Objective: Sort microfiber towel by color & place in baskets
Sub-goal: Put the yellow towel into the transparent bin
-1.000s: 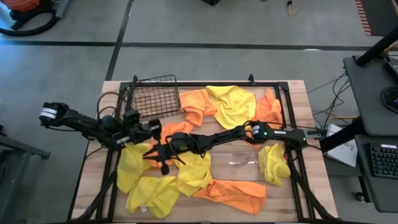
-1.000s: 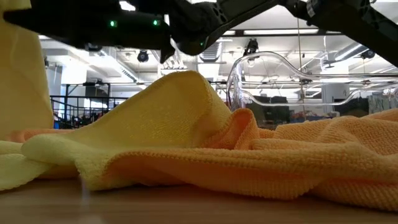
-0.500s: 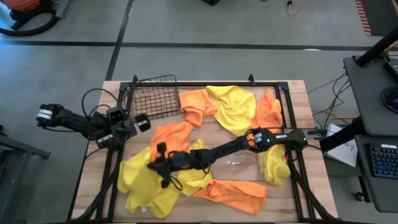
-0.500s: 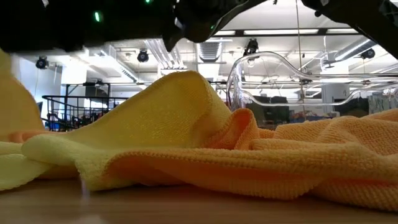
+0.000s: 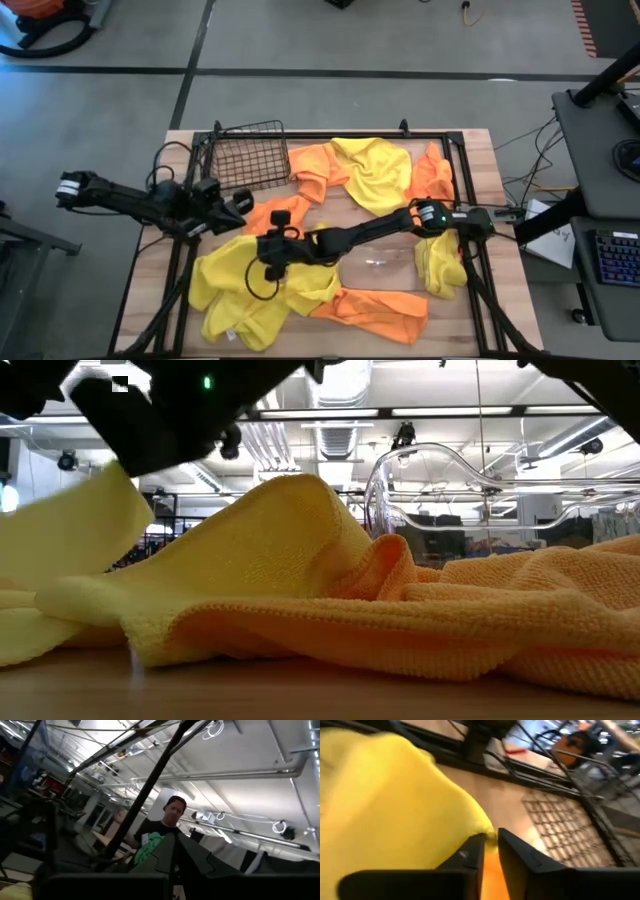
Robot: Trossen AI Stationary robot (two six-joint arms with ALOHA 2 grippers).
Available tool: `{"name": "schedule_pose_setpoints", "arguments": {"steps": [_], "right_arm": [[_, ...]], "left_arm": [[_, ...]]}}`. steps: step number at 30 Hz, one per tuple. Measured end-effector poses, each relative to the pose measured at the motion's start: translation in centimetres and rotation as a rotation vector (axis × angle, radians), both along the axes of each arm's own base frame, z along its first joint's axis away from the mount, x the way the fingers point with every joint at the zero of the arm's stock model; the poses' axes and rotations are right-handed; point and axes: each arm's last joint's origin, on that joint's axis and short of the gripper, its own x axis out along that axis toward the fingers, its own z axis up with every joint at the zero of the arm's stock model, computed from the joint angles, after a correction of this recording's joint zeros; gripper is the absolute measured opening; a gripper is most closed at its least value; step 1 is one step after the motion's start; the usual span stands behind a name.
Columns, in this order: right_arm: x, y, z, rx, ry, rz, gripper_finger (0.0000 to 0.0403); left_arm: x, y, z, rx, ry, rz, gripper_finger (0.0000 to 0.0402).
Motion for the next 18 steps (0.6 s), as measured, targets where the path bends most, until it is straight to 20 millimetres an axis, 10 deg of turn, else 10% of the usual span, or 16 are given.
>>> {"name": "schedule_pose_setpoints", "arguments": {"steps": [10,18], "right_arm": [[-2.3,6.5,-0.1,-0.069,0.056,0.049,0.0196],[-5.3,6.4,1.9,-0.016,0.197,-0.085,0.0254]], "left_arm": [[-1.1,-0.1,0.1,0.078,0.01,-0.08,0.0002],[-0.5,-0.1,-2.8,0.104,0.359,-0.055,0.0]]}}
